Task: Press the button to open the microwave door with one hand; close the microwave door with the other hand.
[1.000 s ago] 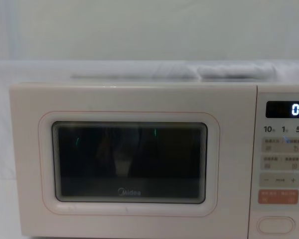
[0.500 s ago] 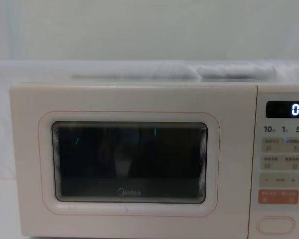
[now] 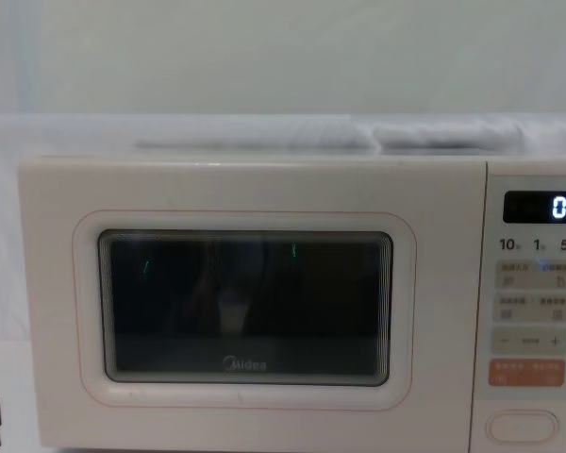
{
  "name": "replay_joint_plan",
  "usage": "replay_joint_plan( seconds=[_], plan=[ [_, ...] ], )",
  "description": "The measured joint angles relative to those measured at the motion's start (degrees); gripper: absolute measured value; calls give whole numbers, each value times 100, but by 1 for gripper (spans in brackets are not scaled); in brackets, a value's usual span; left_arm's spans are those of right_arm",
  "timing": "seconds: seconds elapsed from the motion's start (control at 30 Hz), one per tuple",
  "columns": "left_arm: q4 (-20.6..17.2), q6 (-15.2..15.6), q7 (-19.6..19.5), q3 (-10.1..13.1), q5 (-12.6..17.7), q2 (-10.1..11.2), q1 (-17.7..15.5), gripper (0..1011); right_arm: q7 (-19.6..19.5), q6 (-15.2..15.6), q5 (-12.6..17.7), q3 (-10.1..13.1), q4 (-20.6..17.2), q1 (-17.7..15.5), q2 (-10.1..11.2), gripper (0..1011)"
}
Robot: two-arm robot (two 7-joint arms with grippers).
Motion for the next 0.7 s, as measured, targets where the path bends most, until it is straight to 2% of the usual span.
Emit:
replay_joint_plan(
  seconds=[0.17,0.7],
  plan=[
    [0,0,0,0,0,0,0,1001,0,0,0,0,0,0,0,1002],
    [0,0,0,0,0,0,0,1001,0,0,0,0,0,0,0,1002]
  ],
)
